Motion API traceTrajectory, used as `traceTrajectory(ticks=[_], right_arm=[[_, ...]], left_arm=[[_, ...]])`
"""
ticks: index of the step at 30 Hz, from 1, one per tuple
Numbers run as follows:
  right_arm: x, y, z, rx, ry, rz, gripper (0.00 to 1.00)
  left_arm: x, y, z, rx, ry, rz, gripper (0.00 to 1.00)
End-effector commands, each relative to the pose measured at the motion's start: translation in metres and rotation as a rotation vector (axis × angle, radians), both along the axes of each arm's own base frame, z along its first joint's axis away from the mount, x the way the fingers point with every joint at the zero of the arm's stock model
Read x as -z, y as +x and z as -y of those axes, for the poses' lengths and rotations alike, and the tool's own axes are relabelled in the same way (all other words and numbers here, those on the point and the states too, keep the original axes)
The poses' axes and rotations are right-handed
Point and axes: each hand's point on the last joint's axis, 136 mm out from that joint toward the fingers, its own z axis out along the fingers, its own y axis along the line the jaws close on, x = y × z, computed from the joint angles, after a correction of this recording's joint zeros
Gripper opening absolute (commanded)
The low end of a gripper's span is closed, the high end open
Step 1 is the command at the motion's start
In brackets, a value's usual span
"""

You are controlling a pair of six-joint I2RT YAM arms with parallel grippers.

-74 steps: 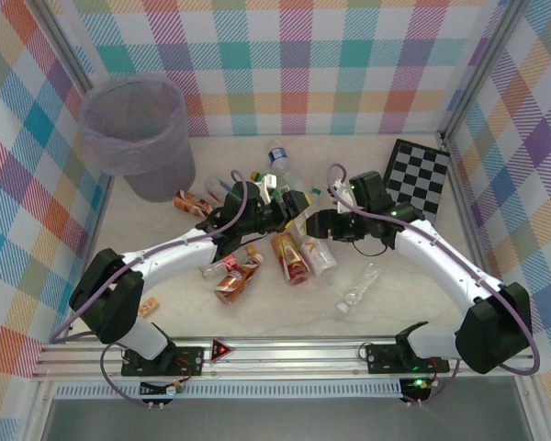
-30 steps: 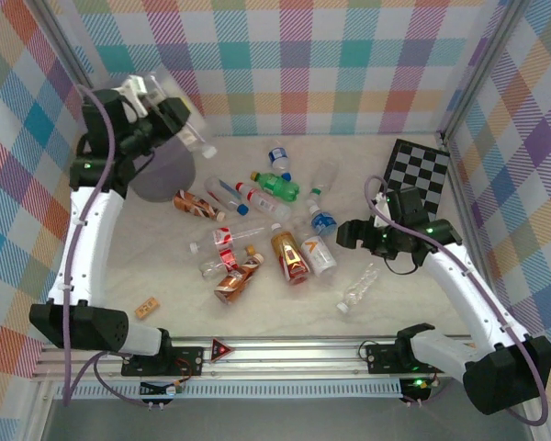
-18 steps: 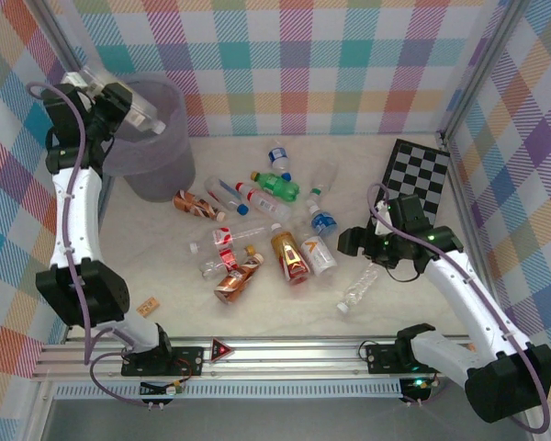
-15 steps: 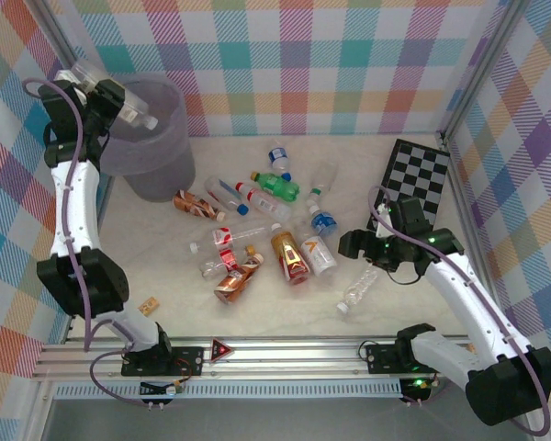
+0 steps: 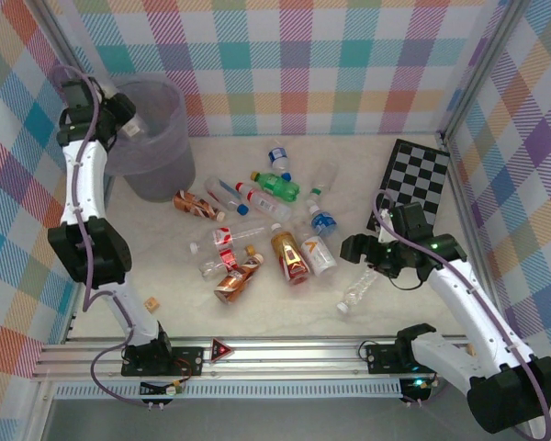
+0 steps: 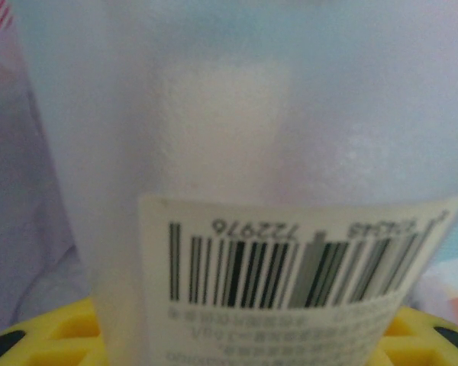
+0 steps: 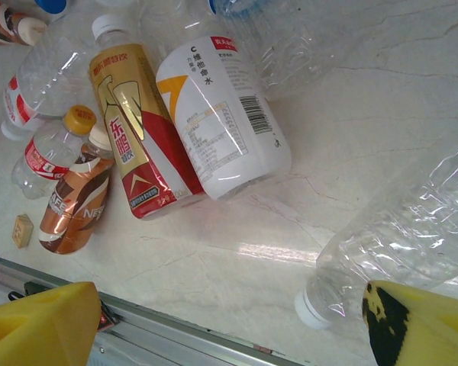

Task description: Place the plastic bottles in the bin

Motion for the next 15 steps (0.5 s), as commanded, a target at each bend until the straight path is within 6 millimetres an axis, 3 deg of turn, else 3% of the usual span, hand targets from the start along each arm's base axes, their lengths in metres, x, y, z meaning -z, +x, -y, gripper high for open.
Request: traceTrajectory(ticks=[1,5,10,15], right_arm=[[0.004,-0.005,0.001,0.022,0.010,-0.035,0.88],[0.006,-0.006,0.002,0.022,0.004,-0.035,0.88],[0.007,-0.006,0.006,0.035,-0.016,-0.032,0.89],[0.010,-0.008,0.014,0.060,-0.053,-0.035,0.90]], left_arm=[[0.011,-0.004,0.020,0.099,0.173,-0.100,0.00],[0.040,-0.007,0.031,0.157,0.272,-0.208,0.00],[0.071,-0.009,0.035,0.183,0.283,-0.286,0.07],[0.085,-0.010,0.036,0.194,0.274,-0.309,0.48]])
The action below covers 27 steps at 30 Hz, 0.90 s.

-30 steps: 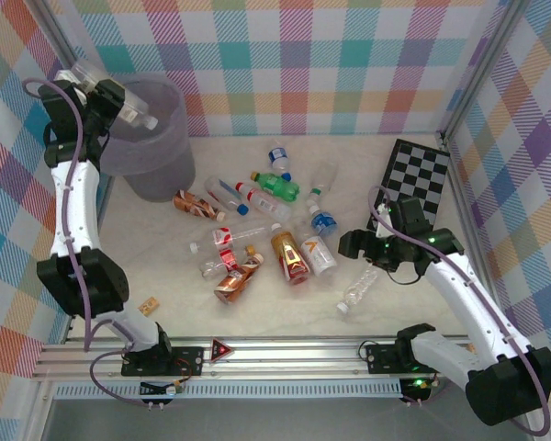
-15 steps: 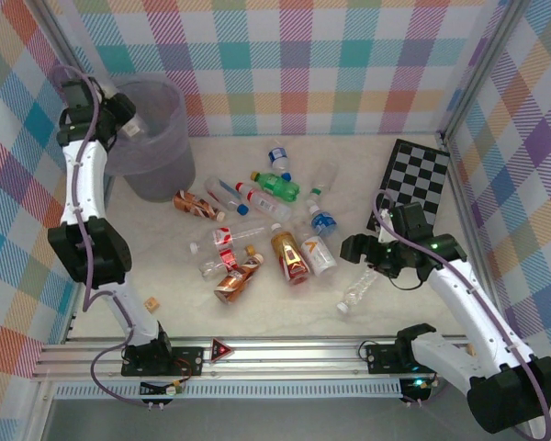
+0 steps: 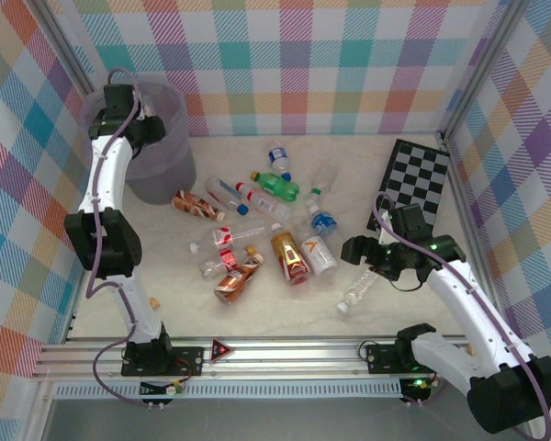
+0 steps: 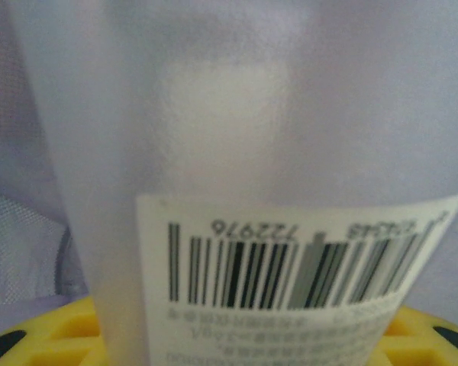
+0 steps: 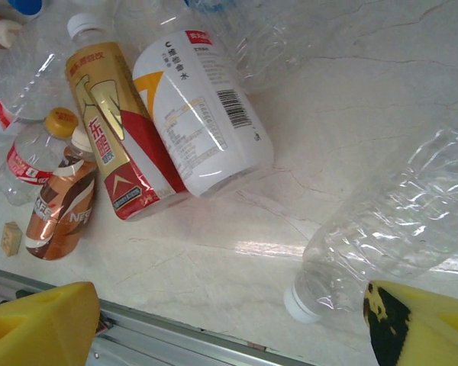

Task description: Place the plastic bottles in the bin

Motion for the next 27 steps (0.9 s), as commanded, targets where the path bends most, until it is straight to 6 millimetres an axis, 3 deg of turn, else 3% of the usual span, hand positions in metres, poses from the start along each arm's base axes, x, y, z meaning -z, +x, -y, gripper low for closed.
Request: traceTrajectory(ticks=[1,6,11,17,21,27], right_arm=[[0.003,-0.006,0.009,0.031,-0.034,-0.013,0.94],[0.004,-0.007,0.015,0.042,-0.068,-0.009,0.99],[0.006,-0.009,0.020,0.056,-0.090,-0.022,0.99],[0.007,-0.009,0.029,0.096,-0.134,-0.033,0.99],[0.012,-0.013,0.046,0.177,-0.207,-0.061,0.99],[0.027,-0.024,0.050,0.233,-0.214,-0.148,0.99]], left_arm=[[0.022,-0.006,-0.003,0.012,0.026,-0.065,0.55],[0.017,-0.006,0.000,0.022,0.012,-0.050,0.71],[0.003,-0.009,-0.001,0.017,0.021,-0.026,0.80],[-0.020,-0.015,0.000,0.022,0.035,0.004,0.84],[-0.043,-0.022,0.000,0.025,0.050,0.037,0.86],[-0.082,-0.036,-0.003,0.026,0.104,0.093,0.89]])
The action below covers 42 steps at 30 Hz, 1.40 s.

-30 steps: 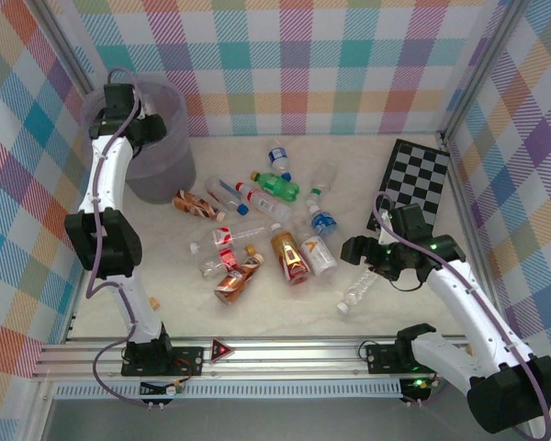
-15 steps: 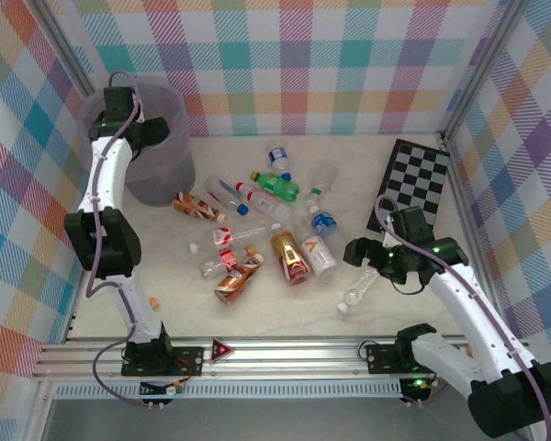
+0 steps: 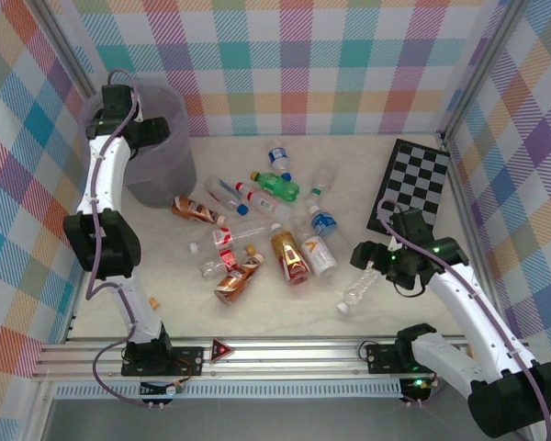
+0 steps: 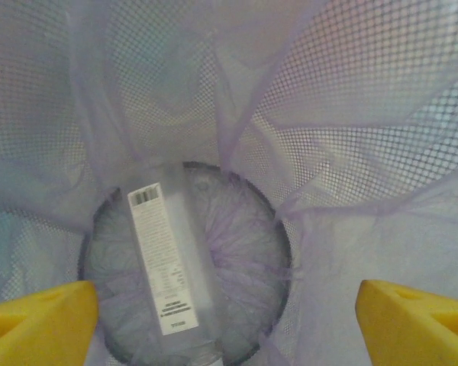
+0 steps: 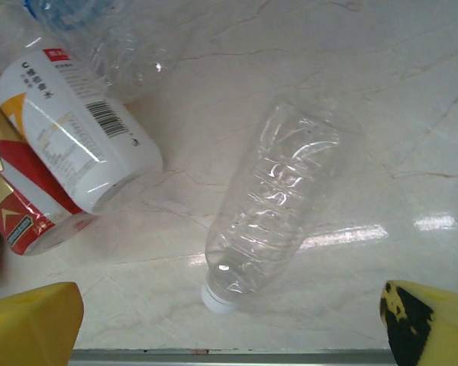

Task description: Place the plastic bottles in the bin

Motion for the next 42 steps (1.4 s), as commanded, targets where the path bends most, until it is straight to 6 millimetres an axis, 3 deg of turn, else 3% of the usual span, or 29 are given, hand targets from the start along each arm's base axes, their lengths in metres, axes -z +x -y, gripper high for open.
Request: traceTrajectory(ticks=[1,8,13,16,19,26,33,37,42], right_arm=[[0.012,-0.010,0.008,0.082,-0.014,-0.075,0.99],[0.032,0.004,-0.012,0.135,0.101,-0.088,0.99],[0.057,0.011,-0.008,0.160,0.056,-0.122,1.00],[0.067,0.014,-0.009,0.174,0.058,-0.138,0.99],[0.074,0.021,-0.010,0.189,0.059,-0.127,0.98],[0.089,0.031,-0.009,0.178,0.020,-0.151,0.93],[0.098,0.035,-0.012,0.165,0.014,-0.183,0.80],[0.091,0.034,-0.008,0.149,-0.008,-0.167,0.67],[0.073,0.037,-0.012,0.119,0.010,-0.131,0.57]], left_arm=[[-0.069,-0.024,-0.001,0.014,0.064,0.113,0.90],[-0.105,-0.047,0.004,0.053,0.098,0.157,0.97],[-0.131,-0.074,0.012,0.069,0.105,0.198,0.99],[-0.143,-0.096,0.029,0.102,0.084,0.227,0.99],[-0.145,-0.123,0.063,0.170,0.061,0.238,0.99],[-0.103,-0.177,0.147,0.327,-0.066,0.191,0.98],[-0.036,-0.223,0.213,0.423,-0.350,0.100,0.96],[-0.014,-0.241,0.230,0.446,-0.419,0.048,0.96],[-0.008,-0.251,0.255,0.501,-0.487,0.022,0.96]])
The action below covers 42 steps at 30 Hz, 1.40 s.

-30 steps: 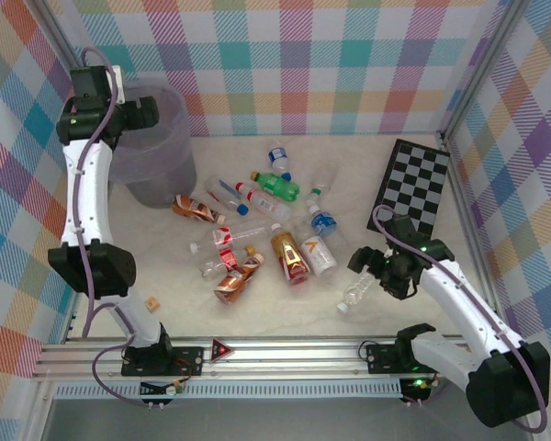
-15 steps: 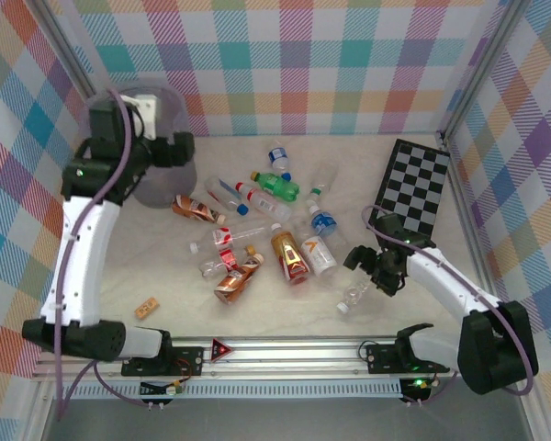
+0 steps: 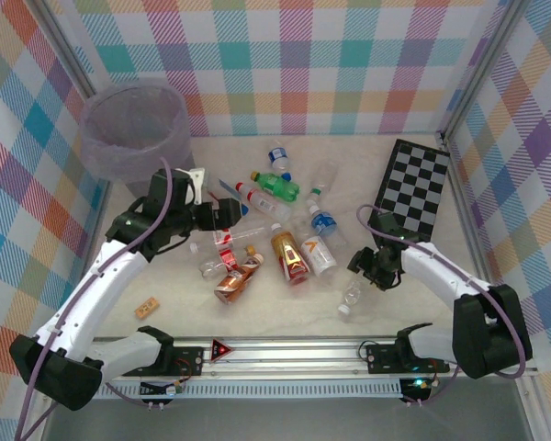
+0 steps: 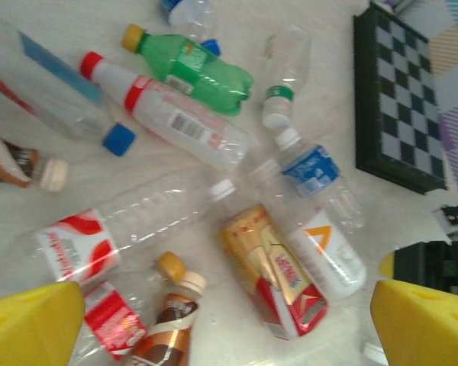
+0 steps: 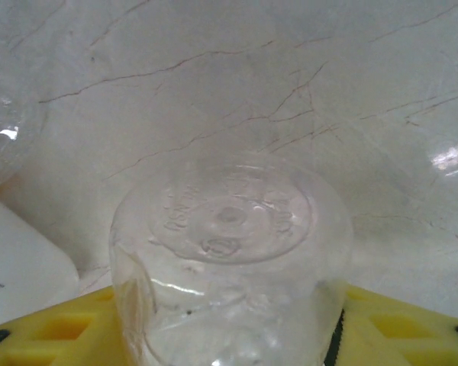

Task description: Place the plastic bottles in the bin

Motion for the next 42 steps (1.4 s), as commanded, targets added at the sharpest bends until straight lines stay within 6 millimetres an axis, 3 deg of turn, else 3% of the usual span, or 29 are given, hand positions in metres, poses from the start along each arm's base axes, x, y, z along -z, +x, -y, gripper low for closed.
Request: traceTrajectory(ticks=[1,5,13,18,25,30,35,42], right_arm=[[-0.025,0.009,-0.003,-0.024,0.017,0.053,0.57],[-0.054,0.020,-0.020,-0.061,0.107,0.117,0.56],[-0.141,0.052,-0.087,-0.255,0.460,0.340,0.58],[-0.176,0.070,-0.113,-0.305,0.610,0.434,0.56],[-0.199,0.074,-0.143,-0.398,0.724,0.423,0.56],[-0.205,0.076,-0.156,-0.422,0.775,0.423,0.55],[-0.206,0.074,-0.164,-0.442,0.794,0.417,0.55],[-0.206,0.075,-0.165,-0.443,0.798,0.416,0.55]], left_arm=[[-0.020,-0.005,0.026,0.049,-0.143,0.032,0.96],[-0.012,-0.012,0.057,0.134,-0.190,0.001,0.96],[0.003,-0.038,0.126,0.367,-0.255,-0.066,0.96],[0.006,-0.050,0.160,0.468,-0.296,-0.069,1.00],[0.020,-0.056,0.182,0.522,-0.287,-0.095,1.00],[0.029,-0.051,0.185,0.501,-0.273,-0.108,0.97],[0.034,-0.043,0.186,0.469,-0.272,-0.105,0.90],[0.038,-0.038,0.186,0.436,-0.262,-0.107,0.69]])
